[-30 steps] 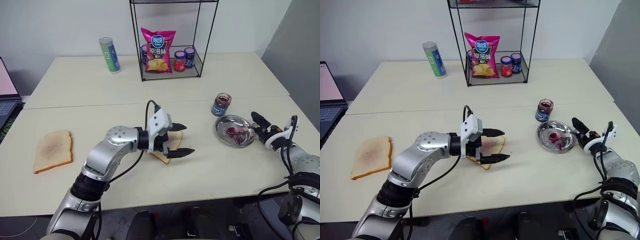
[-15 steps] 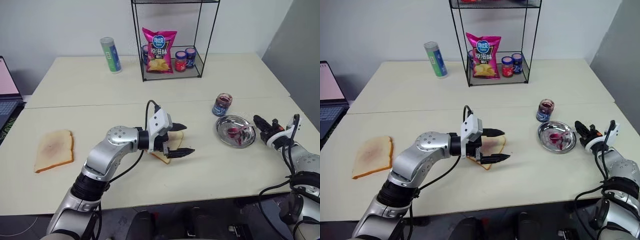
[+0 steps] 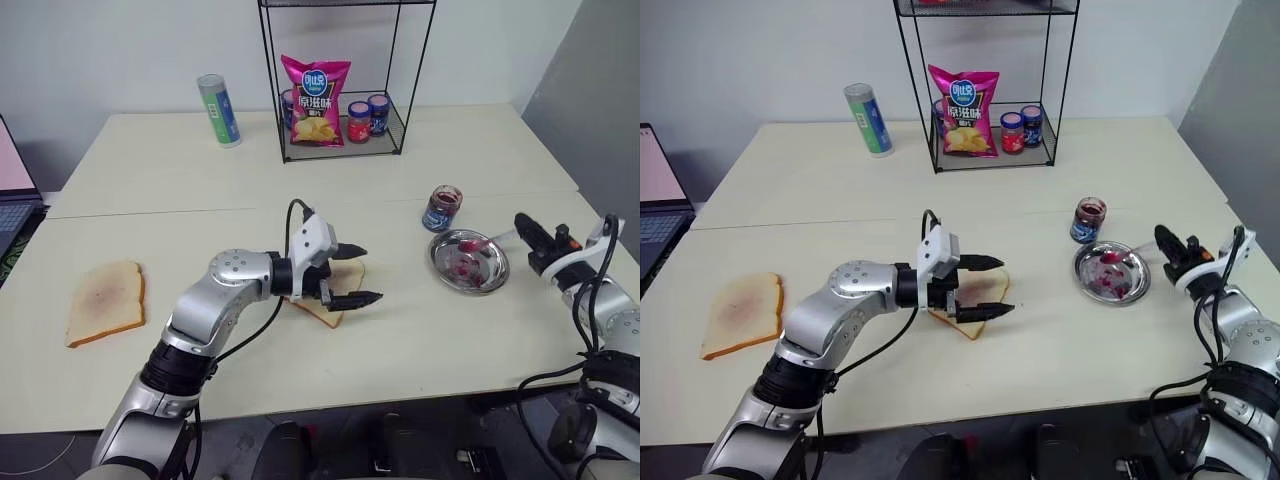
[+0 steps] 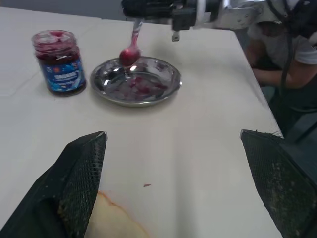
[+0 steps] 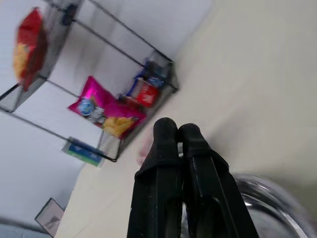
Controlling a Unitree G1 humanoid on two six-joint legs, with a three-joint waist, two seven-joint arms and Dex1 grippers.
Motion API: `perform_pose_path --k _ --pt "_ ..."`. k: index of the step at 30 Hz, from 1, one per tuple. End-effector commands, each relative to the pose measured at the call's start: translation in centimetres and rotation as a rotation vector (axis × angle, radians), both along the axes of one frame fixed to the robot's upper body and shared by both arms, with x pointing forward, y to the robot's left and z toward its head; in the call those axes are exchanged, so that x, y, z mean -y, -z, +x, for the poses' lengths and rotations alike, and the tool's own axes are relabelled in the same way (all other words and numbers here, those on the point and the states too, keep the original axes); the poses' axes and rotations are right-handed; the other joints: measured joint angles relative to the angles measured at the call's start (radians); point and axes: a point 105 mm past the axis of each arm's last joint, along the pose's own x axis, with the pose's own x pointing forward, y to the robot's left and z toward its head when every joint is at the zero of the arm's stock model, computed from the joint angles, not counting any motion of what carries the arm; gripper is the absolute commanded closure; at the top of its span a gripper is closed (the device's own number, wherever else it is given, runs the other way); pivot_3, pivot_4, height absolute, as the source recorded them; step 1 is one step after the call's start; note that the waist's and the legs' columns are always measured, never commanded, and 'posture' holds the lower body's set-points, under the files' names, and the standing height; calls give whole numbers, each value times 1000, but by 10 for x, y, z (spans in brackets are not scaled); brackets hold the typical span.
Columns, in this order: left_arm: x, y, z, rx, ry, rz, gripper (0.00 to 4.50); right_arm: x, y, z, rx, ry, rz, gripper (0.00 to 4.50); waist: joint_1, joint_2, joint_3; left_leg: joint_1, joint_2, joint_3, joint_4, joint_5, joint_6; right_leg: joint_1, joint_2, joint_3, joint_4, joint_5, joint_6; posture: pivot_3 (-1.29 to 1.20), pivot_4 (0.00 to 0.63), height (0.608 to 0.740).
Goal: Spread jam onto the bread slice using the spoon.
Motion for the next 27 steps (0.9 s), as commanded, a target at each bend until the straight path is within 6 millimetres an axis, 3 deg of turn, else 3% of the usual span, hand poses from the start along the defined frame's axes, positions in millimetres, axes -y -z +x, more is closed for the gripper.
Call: perform_pose_path --k 1,4,7,14,27 --pt "5 -19 3 55 7 -57 0 -22 -39 -1 95 7 -163 4480 1 0 0 0 0 0 0 0 0 0 0 0 0 0 0 0 150 740" --pt "16 -25 7 86 11 -75 0 -27 -66 16 152 59 -229 4480 1 0 0 -1 -1 0 0 0 0 1 0 0 -2 0 0 0 150 740" --pt "22 -31 14 112 4 -93 0 -25 -76 33 160 115 -307 4480 1 0 0 -3 -2 1 1 0 0 -1 -1 1 -2 1 1 0 150 740" --pt "27 -36 17 138 8 -99 0 -20 -71 57 160 134 -421 4480 2 0 0 -4 -2 1 0 0 0 -2 0 0 -4 4 -4 0 150 740" --pt "25 -40 18 159 -11 -93 0 -43 -54 71 230 92 -699 4480 1 0 0 -4 -1 1 0 0 0 -3 -1 0 -3 4 -4 0 150 740"
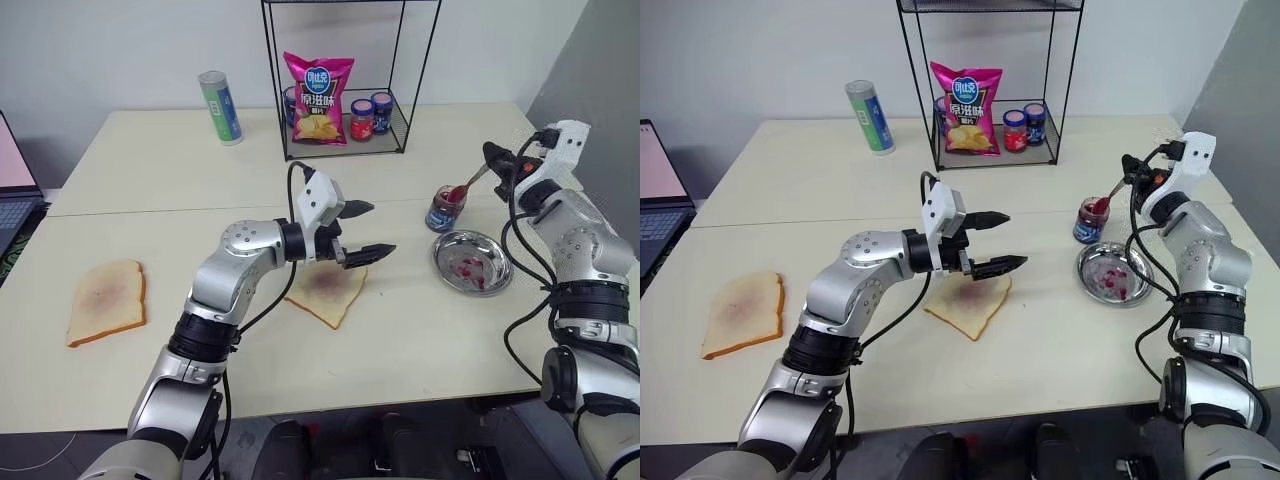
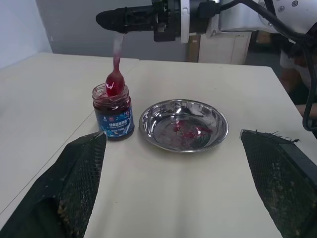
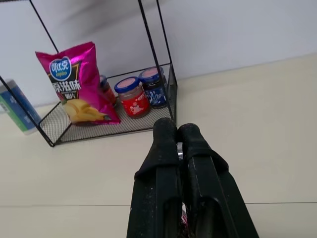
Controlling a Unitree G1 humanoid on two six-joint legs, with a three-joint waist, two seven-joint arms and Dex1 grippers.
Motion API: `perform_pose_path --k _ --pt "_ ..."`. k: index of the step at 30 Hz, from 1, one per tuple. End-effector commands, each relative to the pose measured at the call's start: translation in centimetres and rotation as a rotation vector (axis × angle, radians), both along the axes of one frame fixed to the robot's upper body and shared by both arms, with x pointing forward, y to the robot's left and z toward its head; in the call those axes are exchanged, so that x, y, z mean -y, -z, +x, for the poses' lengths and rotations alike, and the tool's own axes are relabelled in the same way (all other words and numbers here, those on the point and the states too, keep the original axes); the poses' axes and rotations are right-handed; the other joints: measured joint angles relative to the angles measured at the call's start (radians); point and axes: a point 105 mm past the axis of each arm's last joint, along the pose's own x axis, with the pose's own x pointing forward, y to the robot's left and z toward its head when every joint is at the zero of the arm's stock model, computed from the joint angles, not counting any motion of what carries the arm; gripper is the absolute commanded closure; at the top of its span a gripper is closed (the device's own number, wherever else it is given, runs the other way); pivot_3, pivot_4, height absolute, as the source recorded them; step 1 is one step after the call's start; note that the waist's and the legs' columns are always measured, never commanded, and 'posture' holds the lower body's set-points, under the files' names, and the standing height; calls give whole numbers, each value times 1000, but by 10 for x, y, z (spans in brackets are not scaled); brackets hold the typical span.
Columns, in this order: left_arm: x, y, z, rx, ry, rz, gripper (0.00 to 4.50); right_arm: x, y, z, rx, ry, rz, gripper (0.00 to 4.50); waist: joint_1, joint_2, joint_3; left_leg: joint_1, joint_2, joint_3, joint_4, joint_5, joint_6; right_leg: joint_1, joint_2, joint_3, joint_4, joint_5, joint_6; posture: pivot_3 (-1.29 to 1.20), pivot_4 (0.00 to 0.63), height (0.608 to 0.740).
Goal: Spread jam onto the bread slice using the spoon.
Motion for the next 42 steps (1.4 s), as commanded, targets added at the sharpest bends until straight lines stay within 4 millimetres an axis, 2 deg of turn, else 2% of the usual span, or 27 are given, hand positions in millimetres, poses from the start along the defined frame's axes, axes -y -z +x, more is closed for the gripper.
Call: perform_pose_path --k 1,5,9,15,20,31,37,42 --pt "4 -16 -3 65 12 -13 0 -4 -20 0 110 4 -101 4480 0 0 0 0 0 0 0 0 0 0 0 0 0 0 0 0 150 740" --pt "2 -17 -2 72 1 -12 0 -9 -10 5 125 6 -236 4480 0 0 0 0 0 0 0 0 0 0 0 0 0 0 0 0 150 740" --pt "2 -17 -3 73 -3 -12 0 -12 -2 8 115 0 -279 4480 0 0 0 0 0 0 0 0 0 0 0 0 0 0 0 0 150 740" --pt "2 -19 -2 80 -13 -17 0 -17 8 12 81 -17 -232 4480 0 0 0 0 0 0 0 0 0 0 0 0 0 0 0 0 150 740" --pt "-1 -19 -2 84 -29 -20 0 -10 8 17 40 22 -85 4480 0 0 0 0 1 1 0 0 -1 0 0 0 1 0 0 0 150 740" --pt "-1 -20 -1 90 -40 -24 0 14 -11 18 -34 78 325 4480 0 0 0 0 1 1 0 0 -1 0 -1 1 1 0 0 0 150 740" --pt "0 -19 0 90 -33 -22 0 24 -15 15 -57 101 438 4480 0 0 0 0 1 1 0 0 0 0 -1 1 1 0 -1 0 150 740" --pt "2 -19 0 90 -24 -22 0 25 -17 11 -43 103 372 4480 0 0 0 0 1 1 0 0 0 0 -1 1 1 0 0 0 150 740"
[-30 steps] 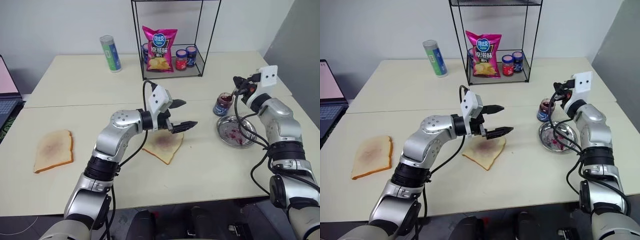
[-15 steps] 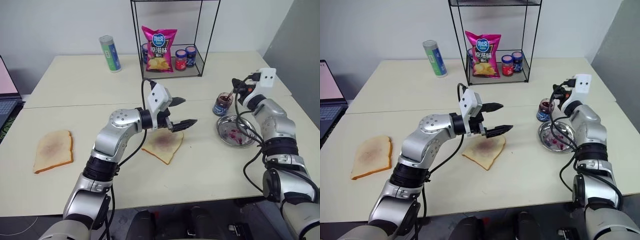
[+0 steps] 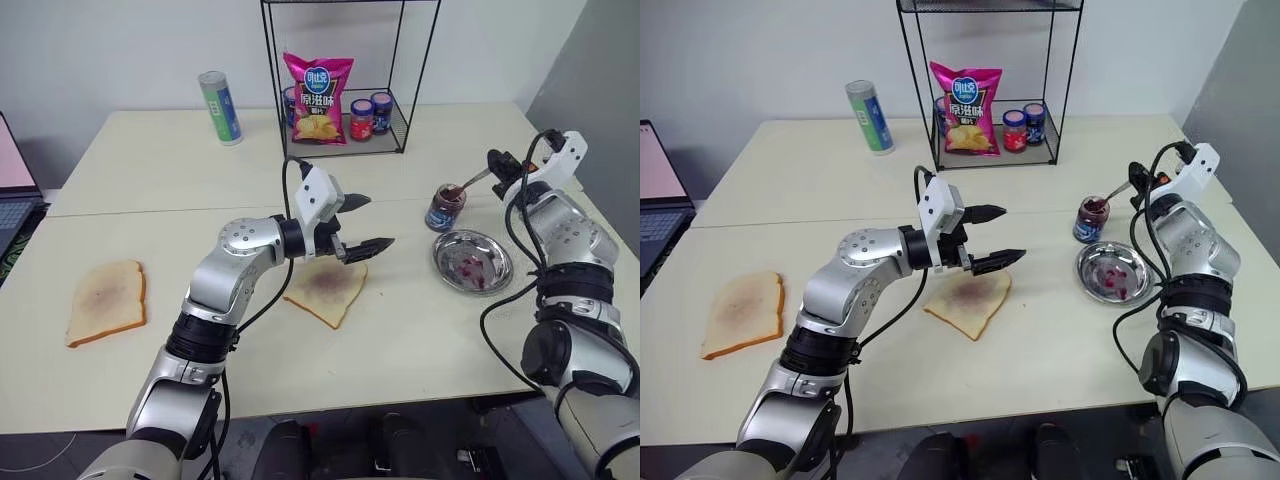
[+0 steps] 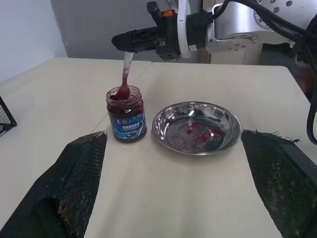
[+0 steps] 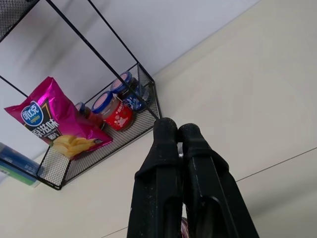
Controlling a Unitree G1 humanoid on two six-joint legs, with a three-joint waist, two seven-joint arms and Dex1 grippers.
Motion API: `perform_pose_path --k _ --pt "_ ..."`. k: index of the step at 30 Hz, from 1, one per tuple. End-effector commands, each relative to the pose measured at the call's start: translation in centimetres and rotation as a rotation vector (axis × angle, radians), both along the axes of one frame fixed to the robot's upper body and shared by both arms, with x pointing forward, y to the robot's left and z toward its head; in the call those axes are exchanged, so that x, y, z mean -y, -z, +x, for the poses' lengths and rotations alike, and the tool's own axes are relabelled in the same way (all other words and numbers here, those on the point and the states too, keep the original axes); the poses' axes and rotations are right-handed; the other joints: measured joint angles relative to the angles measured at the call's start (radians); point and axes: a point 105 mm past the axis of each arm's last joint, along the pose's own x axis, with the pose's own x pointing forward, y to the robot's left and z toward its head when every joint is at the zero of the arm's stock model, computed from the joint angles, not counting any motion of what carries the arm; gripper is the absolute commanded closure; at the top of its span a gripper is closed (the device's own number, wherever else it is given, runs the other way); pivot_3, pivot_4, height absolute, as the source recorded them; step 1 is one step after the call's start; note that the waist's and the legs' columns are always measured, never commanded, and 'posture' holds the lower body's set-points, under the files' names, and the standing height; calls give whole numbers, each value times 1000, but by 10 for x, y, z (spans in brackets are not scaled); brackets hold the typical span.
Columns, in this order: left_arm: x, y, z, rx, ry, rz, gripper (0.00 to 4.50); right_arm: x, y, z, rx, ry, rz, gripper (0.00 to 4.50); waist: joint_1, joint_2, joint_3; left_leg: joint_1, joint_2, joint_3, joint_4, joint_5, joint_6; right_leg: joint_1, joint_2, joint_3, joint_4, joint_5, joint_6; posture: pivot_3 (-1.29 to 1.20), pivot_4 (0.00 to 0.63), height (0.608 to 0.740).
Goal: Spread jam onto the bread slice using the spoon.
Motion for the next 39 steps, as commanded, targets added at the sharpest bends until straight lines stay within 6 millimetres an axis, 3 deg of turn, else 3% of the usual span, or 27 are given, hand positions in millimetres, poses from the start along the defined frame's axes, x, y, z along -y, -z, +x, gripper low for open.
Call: perform_pose_path --k 1,12,21,25,30,33,35,39 --pt "3 -13 -1 56 17 -14 0 5 -30 -8 100 11 -55 4480 0 0 0 0 0 0 0 0 0 0 0 0 0 0 0 0 150 740" --pt "2 -13 -2 53 35 -6 0 17 -27 -17 87 57 49 4480 0 0 0 0 0 0 0 0 0 0 0 0 0 0 0 0 150 740" --pt "0 -14 -4 56 43 -6 0 23 -38 -24 115 67 295 4480 0 0 0 0 0 0 0 0 0 0 0 0 0 0 0 0 150 740" --pt "-14 -22 -3 71 1 -34 0 -13 -63 -31 166 -92 445 4480 -6 0 0 0 1 0 0 0 0 0 0 0 0 0 0 0 150 740" --pt "-42 -12 -13 69 -57 30 0 -69 -72 -45 155 -251 410 4480 -15 1 0 1 2 -1 -1 0 0 0 1 0 2 0 0 0 150 740" --pt "-65 -1 -35 14 -92 63 0 -115 -65 -60 142 -378 250 4480 -21 1 0 0 4 -1 -2 0 0 0 0 0 1 0 0 0 150 740" --pt "-76 6 -45 -16 -117 88 0 -132 -61 -69 147 -425 176 4480 -24 1 0 0 4 -1 -2 0 0 -1 0 0 0 0 0 0 150 740" --pt "-105 26 -66 -92 -226 152 0 -185 -51 -93 230 -574 -121 4480 -25 2 0 -1 2 -2 -2 0 0 -1 -2 0 0 0 0 0 150 740"
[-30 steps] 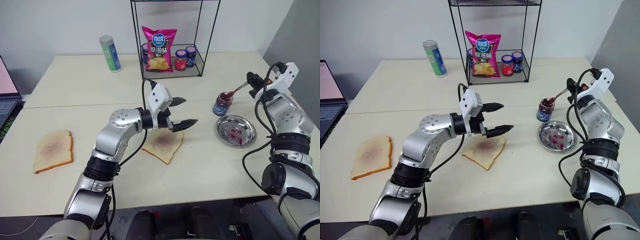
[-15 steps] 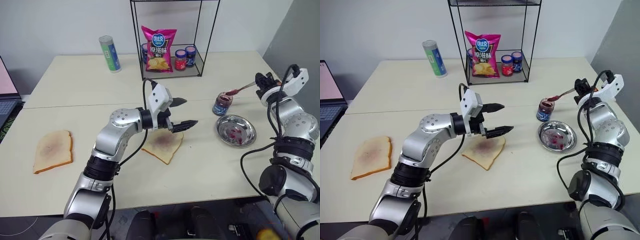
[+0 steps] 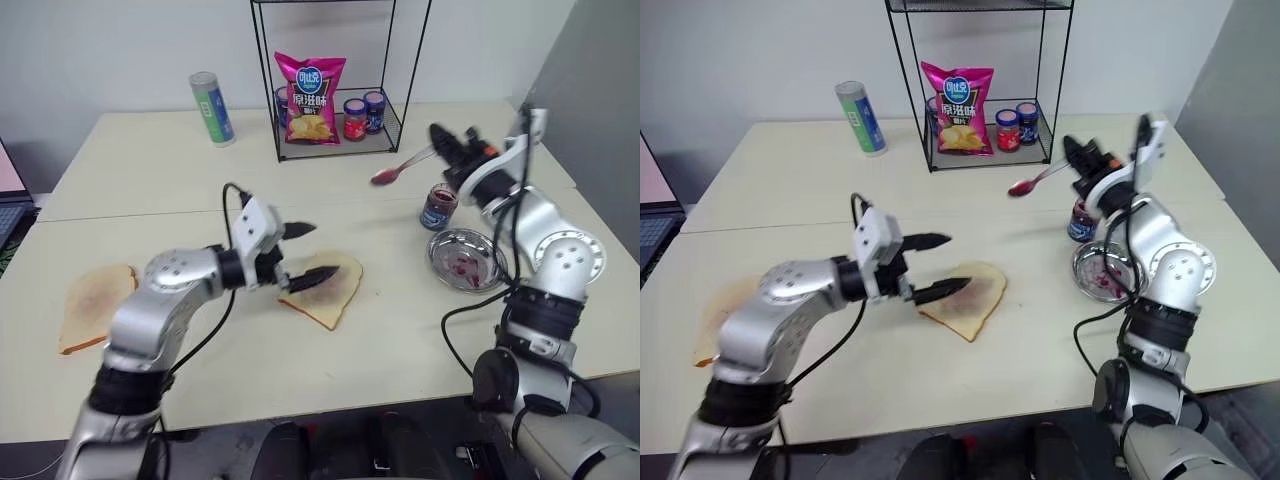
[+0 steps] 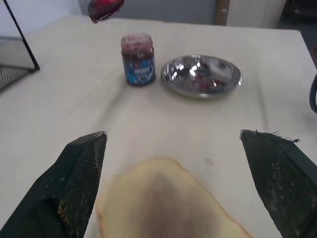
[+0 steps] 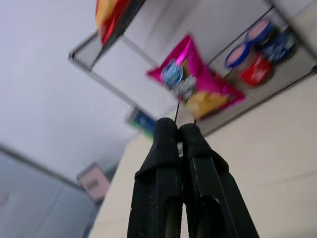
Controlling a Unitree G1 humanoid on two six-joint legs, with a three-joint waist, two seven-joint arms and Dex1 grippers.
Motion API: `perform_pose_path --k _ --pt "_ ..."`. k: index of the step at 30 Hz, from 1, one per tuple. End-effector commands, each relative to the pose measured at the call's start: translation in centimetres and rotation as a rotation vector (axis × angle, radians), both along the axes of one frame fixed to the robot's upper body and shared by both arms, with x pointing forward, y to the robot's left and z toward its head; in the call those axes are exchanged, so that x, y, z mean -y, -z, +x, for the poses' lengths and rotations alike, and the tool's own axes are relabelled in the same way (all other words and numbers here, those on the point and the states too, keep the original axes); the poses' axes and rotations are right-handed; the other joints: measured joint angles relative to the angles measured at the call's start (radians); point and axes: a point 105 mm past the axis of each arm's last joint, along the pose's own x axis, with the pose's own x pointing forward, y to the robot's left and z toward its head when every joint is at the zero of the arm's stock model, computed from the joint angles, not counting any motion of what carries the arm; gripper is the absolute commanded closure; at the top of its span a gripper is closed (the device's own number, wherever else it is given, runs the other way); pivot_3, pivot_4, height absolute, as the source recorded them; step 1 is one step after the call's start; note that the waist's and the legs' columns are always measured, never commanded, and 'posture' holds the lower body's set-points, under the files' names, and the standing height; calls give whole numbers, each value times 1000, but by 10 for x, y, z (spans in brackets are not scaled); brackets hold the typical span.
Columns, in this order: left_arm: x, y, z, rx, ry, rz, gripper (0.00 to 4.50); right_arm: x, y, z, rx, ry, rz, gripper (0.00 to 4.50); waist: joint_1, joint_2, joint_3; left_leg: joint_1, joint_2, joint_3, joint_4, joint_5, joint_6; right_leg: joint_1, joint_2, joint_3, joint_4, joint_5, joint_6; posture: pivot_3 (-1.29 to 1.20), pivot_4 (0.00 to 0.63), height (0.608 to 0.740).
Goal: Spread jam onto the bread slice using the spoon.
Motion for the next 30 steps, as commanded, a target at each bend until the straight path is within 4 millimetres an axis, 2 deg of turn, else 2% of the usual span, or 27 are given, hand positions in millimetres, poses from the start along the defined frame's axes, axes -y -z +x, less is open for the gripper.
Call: perform_pose_path --k 1,6,11,19,28,30 --pt "-14 -3 -17 4 -60 16 0 -40 -12 -28 227 -125 -208 4480 0 0 0 1 0 0 0 0 0 0 0 0 0 0 0 0 150 740" --pt "-25 8 -31 -43 -136 13 0 -71 12 -48 425 -251 -485 4480 14 -1 0 1 -1 -3 1 0 0 1 0 -3 0 -2 3 0 150 740" --pt "-26 17 -44 -84 -171 -7 0 -90 31 -61 586 -349 -632 4480 19 -1 0 2 -1 -3 2 0 0 1 1 -2 1 -3 5 0 150 740" --pt "-22 26 -53 -99 -184 -14 0 -104 32 -68 707 -395 -677 4480 23 -1 0 2 0 -4 2 0 0 1 1 -3 1 -3 4 0 150 740" --pt "-28 24 -48 -77 -198 -5 0 -105 30 -69 709 -419 -672 4480 24 -1 0 2 0 -4 2 0 0 1 1 -3 1 -1 0 0 150 740" --pt "-23 24 -46 -74 -189 -8 0 -102 32 -65 705 -412 -683 4480 24 -1 0 2 0 -4 2 0 0 1 1 -3 1 -1 0 0 150 740"
